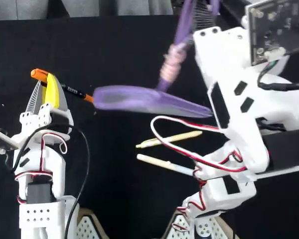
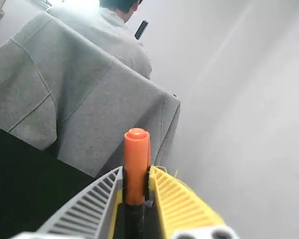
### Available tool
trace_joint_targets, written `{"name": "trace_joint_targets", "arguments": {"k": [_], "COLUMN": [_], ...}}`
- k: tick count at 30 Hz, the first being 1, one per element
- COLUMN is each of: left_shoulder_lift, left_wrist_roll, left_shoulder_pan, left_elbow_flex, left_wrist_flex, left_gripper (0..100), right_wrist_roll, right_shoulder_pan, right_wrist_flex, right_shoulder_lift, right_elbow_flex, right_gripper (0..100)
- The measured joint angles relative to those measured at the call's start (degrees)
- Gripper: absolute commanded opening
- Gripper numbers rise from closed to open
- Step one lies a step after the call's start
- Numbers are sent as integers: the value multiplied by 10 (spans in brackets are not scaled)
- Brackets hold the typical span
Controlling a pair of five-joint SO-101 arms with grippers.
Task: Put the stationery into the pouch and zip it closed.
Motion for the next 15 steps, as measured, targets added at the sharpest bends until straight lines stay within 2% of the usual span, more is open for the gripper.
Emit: {"name": "trace_joint_targets", "arguments": {"k": [4, 9, 15], "left_shoulder_lift": [-3, -3, -3], "left_wrist_roll": [3, 82, 99], "left_shoulder_pan": [-6, -51, -69], "left_elbow_flex": [0, 0, 0], "left_wrist_flex": [0, 0, 0], "left_gripper": [29, 29, 29], "right_wrist_roll": [0, 0, 0], "right_shoulder_pan": [33, 34, 35], "right_wrist_flex": [0, -6, -37], "right_shoulder_lift": [-1, 7, 68], "right_elbow_flex": [0, -1, -1], "right_gripper": [12, 12, 12]}}
